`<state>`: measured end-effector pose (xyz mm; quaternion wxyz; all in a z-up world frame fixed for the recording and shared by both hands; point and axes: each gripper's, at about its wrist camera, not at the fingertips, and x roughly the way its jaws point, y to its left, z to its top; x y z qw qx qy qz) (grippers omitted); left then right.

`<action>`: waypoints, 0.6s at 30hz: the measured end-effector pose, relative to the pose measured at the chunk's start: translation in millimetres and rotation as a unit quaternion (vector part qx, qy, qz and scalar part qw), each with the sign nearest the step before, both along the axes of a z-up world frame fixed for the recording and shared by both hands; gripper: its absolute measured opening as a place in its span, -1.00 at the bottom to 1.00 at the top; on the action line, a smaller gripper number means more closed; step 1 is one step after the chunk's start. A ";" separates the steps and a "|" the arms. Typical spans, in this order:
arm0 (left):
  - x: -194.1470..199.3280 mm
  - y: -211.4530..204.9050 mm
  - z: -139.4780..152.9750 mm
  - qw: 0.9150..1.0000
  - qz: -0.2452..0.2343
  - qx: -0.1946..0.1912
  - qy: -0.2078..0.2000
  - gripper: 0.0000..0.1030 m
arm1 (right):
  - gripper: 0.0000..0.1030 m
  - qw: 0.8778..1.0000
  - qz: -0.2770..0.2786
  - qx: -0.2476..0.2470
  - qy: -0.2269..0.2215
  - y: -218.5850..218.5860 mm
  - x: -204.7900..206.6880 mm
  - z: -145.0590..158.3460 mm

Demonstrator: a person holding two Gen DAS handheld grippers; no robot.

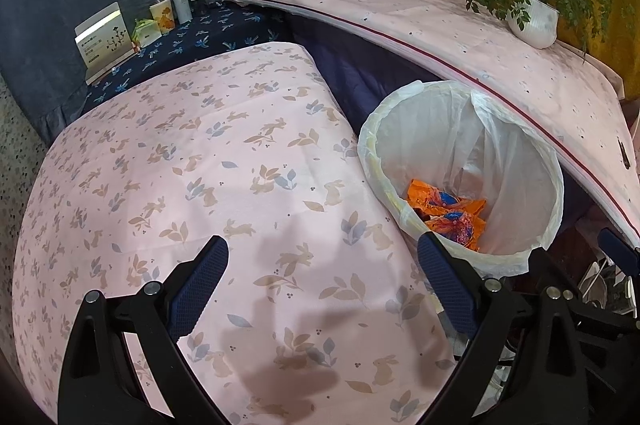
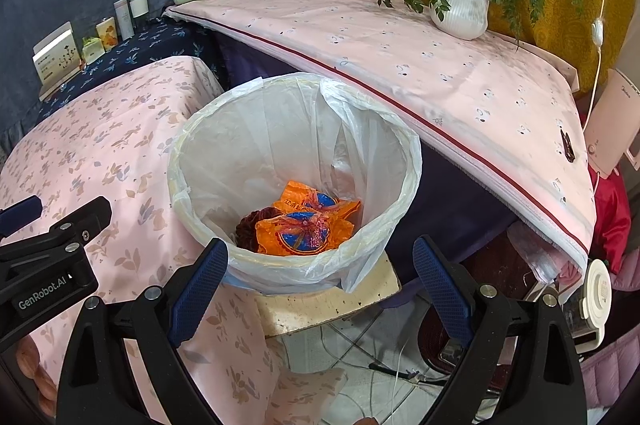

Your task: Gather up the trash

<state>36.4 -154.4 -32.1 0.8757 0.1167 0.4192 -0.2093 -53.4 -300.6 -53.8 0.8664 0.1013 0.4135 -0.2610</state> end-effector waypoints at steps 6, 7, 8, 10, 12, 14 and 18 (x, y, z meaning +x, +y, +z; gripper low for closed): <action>-0.5 -1.0 -0.5 1.000 0.000 0.001 0.001 0.77 | 0.74 1.000 0.001 0.001 0.000 -0.2 0.2 -2.6; -0.1 -0.9 -0.6 1.000 0.000 0.001 0.001 0.77 | 0.74 1.000 0.000 0.000 0.000 -0.1 0.0 -2.5; 0.0 -1.0 -0.9 1.000 0.000 0.001 0.001 0.77 | 0.74 1.000 0.000 0.000 0.000 -0.1 -0.4 -2.6; -0.1 -1.1 -1.3 1.000 -0.001 0.001 0.002 0.77 | 0.74 1.000 0.000 0.000 0.000 0.0 -0.3 -2.8; -0.5 -1.4 -1.6 1.000 0.001 0.002 0.002 0.77 | 0.74 1.000 0.000 0.000 0.000 -0.2 -0.4 -2.4; -1.3 -1.7 -2.2 1.000 -0.001 0.002 0.000 0.77 | 0.74 1.000 0.000 0.000 0.000 -0.2 -0.3 -2.7; -0.8 -1.8 -3.2 1.000 -0.004 0.003 0.002 0.77 | 0.74 1.000 -0.001 -0.001 0.002 -0.5 -0.3 -2.4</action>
